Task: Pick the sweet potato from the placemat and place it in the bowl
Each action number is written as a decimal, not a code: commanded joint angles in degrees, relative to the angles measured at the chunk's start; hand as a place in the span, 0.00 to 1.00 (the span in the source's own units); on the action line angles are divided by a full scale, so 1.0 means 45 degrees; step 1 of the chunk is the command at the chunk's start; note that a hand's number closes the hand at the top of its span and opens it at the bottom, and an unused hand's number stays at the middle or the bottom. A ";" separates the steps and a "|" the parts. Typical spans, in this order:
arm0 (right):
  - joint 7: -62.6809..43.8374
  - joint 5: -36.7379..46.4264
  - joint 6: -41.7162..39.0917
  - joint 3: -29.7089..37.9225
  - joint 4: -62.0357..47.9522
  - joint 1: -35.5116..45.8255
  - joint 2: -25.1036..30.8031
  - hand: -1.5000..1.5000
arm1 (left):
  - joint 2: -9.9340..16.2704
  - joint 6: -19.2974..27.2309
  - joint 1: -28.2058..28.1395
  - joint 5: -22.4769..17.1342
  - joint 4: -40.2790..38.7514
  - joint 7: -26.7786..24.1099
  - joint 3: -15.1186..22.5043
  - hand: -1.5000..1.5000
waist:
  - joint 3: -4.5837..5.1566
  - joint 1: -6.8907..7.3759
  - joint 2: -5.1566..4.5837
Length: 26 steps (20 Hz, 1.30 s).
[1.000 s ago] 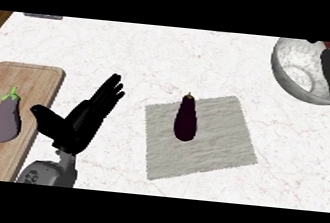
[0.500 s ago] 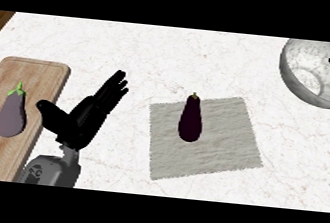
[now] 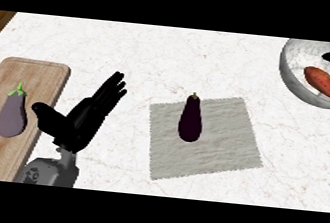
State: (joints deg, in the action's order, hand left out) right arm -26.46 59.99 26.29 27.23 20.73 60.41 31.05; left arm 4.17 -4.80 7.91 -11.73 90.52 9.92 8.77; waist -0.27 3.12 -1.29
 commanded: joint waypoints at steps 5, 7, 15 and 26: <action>0.4499 -0.3253 0.3557 0.1892 0.2891 -0.0402 -0.1841 0.00 | 0.0149 -0.0018 0.0172 -0.0230 0.0017 0.0225 -0.0377 0.50 | 0.0015 -0.0618 0.0290; 0.5796 -0.4074 0.3656 0.1840 0.4144 -0.1148 -0.2996 0.00 | 0.0211 0.0100 -0.0218 -0.0191 -0.0455 -0.0156 -0.0710 0.50 | 0.0037 -0.0973 0.0431; 0.6125 -0.5135 0.2555 0.0306 1.0054 -0.3495 -0.5616 0.00 | 0.0254 0.0340 -0.1001 0.0082 -0.0344 -0.0393 -0.0797 0.50 | 0.0093 -0.1638 0.0721; 0.5084 -0.5037 0.4244 -0.5540 1.5231 -0.9722 -0.6886 1.00 | 0.0440 0.0405 -0.0759 -0.0101 0.0223 0.0211 -0.0978 0.50 | 0.0076 -0.1536 0.0825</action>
State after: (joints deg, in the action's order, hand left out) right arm -1.89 37.85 42.58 11.10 82.82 25.80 0.92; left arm 5.51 -2.93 3.77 -11.66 90.70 9.98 5.15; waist 0.13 -4.04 2.33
